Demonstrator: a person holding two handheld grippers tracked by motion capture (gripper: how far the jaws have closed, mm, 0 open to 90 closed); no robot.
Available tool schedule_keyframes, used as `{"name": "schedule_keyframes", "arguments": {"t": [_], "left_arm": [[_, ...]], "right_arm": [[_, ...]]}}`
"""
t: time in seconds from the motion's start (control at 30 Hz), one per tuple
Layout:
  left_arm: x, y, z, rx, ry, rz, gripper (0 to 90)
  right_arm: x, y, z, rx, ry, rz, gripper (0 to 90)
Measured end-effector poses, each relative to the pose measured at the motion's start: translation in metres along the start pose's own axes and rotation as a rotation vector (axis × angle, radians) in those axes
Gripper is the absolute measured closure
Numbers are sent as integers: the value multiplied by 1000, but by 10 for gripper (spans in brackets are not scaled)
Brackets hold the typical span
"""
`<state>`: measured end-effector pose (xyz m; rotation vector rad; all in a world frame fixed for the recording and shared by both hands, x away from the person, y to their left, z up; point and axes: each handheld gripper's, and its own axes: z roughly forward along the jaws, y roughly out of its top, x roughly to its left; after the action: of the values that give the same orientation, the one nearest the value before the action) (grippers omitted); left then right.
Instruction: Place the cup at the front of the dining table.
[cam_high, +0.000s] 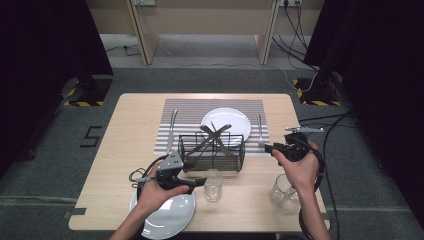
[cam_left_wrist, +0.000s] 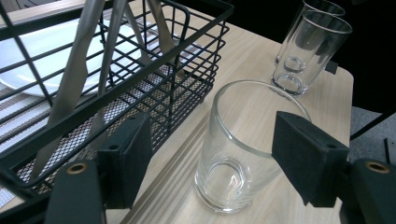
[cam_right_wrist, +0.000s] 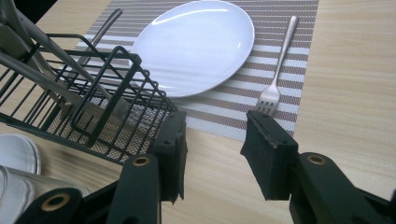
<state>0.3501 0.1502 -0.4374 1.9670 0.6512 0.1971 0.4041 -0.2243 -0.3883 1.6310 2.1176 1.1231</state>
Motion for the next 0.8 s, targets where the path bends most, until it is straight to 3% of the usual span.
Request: {"name": "schedule_keyframes", "arguments": {"t": [0.37, 0.63, 0.8], "left_arm": [[-1, 7, 9, 7, -22, -6, 346], [-1, 11, 18, 38, -46, -8, 408], [1, 11, 21, 51, -38, -15, 465]], "right_arm": [[0, 0, 0, 1, -1, 4, 589], [-1, -1, 1, 5, -1, 5, 592], [0, -1, 2, 8, 2, 6, 594]]}}
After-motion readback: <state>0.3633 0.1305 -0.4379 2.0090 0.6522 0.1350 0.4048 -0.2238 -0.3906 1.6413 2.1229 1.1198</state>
